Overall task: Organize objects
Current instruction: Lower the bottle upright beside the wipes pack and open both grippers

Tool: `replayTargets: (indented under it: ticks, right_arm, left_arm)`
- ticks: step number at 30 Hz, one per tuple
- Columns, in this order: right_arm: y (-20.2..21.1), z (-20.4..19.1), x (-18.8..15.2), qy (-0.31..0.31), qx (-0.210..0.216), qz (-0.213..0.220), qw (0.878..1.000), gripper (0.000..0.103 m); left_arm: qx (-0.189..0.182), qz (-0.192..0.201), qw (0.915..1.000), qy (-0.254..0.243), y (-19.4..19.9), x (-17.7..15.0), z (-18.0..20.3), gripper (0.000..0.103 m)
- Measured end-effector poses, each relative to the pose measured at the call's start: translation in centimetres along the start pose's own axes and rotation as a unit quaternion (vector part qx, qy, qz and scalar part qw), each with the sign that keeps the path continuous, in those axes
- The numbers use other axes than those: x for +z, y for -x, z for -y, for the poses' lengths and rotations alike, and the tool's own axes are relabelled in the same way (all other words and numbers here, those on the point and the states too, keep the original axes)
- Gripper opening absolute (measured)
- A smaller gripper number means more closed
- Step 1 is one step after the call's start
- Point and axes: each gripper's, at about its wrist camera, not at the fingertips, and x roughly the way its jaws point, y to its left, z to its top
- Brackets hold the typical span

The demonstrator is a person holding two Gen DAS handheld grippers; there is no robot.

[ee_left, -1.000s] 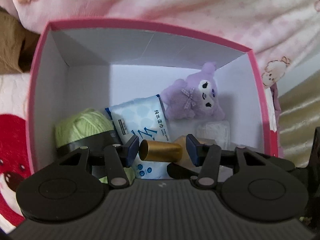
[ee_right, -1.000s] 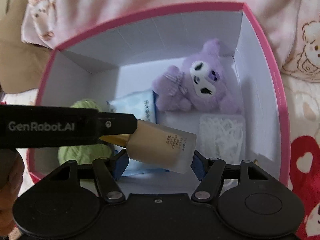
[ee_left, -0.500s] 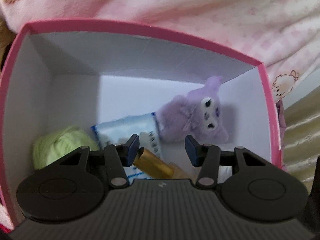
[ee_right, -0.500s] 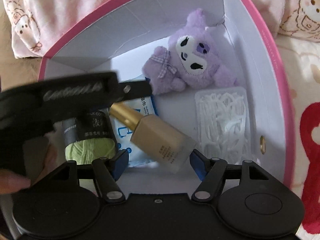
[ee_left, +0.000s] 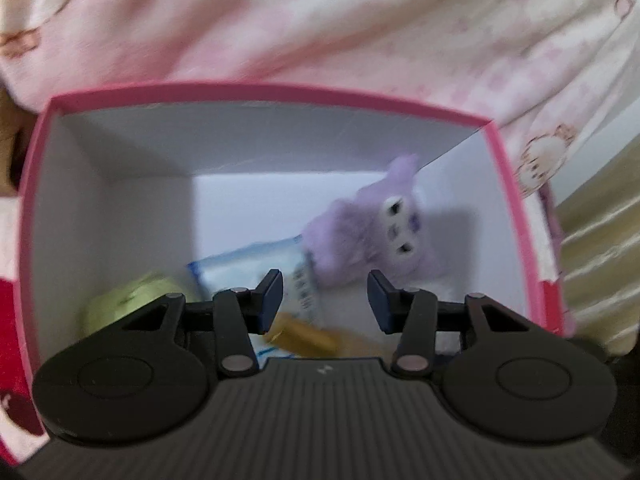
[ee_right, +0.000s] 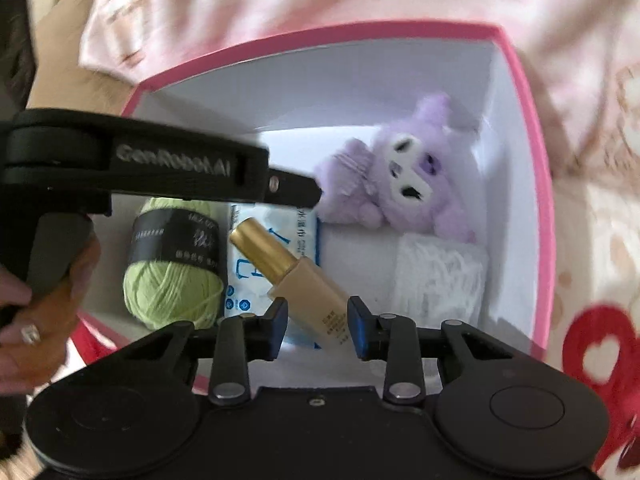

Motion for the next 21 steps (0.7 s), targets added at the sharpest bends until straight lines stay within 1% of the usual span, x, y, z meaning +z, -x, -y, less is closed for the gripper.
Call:
replayTargets:
  ticks: [1,3,4,5,7,9,11,12,14,15,16,17,18,19,20,21]
  right_arm:
    - [0.0,-0.3,0.1,0.015,-0.003,0.003,1.0,0.038]
    - [-0.1,-0.9,0.1,0.054,-0.016,0.009,0.998,0.039]
    - [-0.2,-1.2,0.0,0.074,-0.027,0.014,0.997,0.042]
    - [-0.3,-1.5,-0.1,0.085,-0.032,0.017,0.996,0.044]
    - [-0.3,-1.7,-0.1,0.105,-0.037,0.021,0.994,0.045]
    - [-0.4,-1.7,0.0,0.105,-0.03,0.019,0.994,0.045]
    - [-0.5,-1.0,0.3,0.076,-0.002,0.003,0.997,0.058]
    - [-0.6,-0.7,0.4,0.065,0.01,0.001,0.998,0.059]
    - [-0.9,-0.7,0.3,0.073,0.02,0.0,0.997,0.057]
    - [-0.9,-0.8,0.2,0.081,0.013,0.005,0.997,0.057]
    - [-1.0,-1.1,0.1,0.09,0.003,0.008,0.996,0.054]
    - [-1.2,-1.3,0.0,0.099,-0.014,0.01,0.995,0.044]
    - [-1.6,-1.6,-0.2,0.106,-0.033,0.01,0.994,0.043]
    - [-1.7,-1.6,-0.2,0.104,-0.044,0.013,0.994,0.037]
    - [-1.8,-1.5,-0.3,0.098,-0.053,0.016,0.994,0.037]
    - [-1.9,-1.5,-0.4,0.094,-0.06,0.016,0.994,0.037]
  left_arm:
    - [0.001,-0.003,1.0,-0.001,0.0,-0.4,-0.3,0.045]
    - [0.006,-0.017,0.9997,0.014,-0.3,-0.9,-0.7,0.045]
    - [0.008,-0.024,0.9994,0.022,-0.5,-1.1,-0.9,0.045]
    - [0.01,-0.024,0.9993,0.025,-0.5,-1.4,-1.0,0.045]
    - [0.016,-0.019,0.9994,0.025,-0.2,-2.0,-0.9,0.045]
    - [0.022,-0.017,0.9992,0.028,-0.1,-2.3,-0.8,0.045]
    - [0.022,-0.008,0.9991,0.035,0.3,-2.5,-0.6,0.045]
    - [0.023,0.002,0.9989,0.04,0.1,-2.6,-0.5,0.045]
    - [0.025,0.016,0.9993,0.022,-0.4,-2.6,0.2,0.039]
    - [0.021,0.018,0.9994,0.019,-0.7,-2.4,0.3,0.039]
    - [0.017,0.022,0.9995,0.018,-0.9,-2.2,0.5,0.038]
    - [0.007,0.027,0.9995,0.016,-1.1,-2.0,0.5,0.038]
    - [-0.008,0.029,0.9994,0.016,-1.2,-1.9,0.6,0.035]
    - [-0.03,0.025,0.999,0.022,-1.3,-1.7,0.4,0.034]
    - [-0.047,0.021,0.9983,0.028,-1.3,-1.7,0.4,0.034]
    - [-0.054,0.025,0.9977,0.031,-1.1,-1.7,0.3,0.034]
